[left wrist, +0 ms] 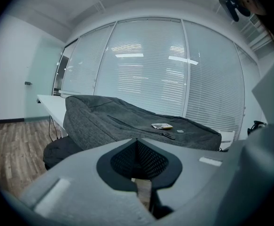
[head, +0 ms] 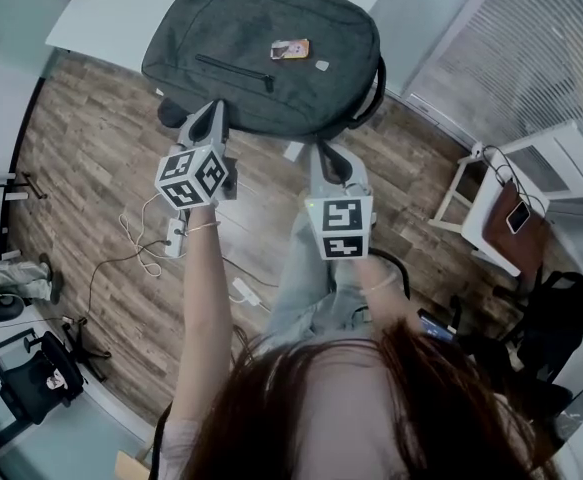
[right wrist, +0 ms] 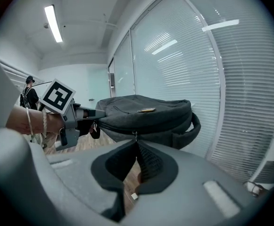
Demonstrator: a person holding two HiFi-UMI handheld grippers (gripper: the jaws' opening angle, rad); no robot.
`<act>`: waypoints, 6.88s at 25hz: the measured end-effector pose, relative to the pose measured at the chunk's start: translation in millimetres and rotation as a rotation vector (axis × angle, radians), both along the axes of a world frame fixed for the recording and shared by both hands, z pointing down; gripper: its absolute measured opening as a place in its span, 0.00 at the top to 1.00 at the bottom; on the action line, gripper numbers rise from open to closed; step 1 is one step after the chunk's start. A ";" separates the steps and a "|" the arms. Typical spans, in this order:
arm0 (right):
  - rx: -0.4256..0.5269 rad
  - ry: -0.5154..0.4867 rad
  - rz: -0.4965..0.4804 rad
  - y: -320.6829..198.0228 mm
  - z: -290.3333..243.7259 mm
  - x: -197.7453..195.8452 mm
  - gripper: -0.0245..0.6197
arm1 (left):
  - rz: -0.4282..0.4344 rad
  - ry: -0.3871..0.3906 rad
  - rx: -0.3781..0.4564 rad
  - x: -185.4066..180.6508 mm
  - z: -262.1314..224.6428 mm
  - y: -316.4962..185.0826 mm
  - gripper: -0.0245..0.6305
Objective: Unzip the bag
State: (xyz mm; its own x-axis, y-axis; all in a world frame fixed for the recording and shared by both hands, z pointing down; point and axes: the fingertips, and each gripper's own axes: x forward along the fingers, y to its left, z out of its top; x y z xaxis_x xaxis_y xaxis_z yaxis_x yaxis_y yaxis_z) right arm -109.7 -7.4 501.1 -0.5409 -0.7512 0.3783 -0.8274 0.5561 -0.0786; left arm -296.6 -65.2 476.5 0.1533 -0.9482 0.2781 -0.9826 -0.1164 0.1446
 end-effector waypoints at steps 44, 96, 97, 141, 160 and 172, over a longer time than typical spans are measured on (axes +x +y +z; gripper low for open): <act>-0.048 0.162 0.005 -39.6 -13.9 61.5 0.95 | 0.008 -0.029 -0.001 1.2 0.2 1.8 0.95; -0.120 0.284 -0.073 -124.5 -13.2 98.5 0.94 | 0.121 -0.084 0.018 9.3 3.3 2.8 0.95; -0.122 0.285 -0.075 -126.0 -13.1 98.7 0.94 | 0.123 -0.084 0.017 9.4 3.6 2.9 0.95; -0.088 0.343 -0.158 -197.8 -14.0 100.9 0.94 | 0.191 -0.118 -0.018 10.4 3.4 0.1 0.95; -0.130 0.303 -0.305 -219.5 -10.5 97.6 0.94 | 0.227 -0.144 -0.085 12.5 5.1 -3.8 0.95; -0.153 0.272 -0.394 -236.0 -7.3 94.4 0.94 | 0.242 -0.140 -0.092 13.5 6.0 -3.1 0.95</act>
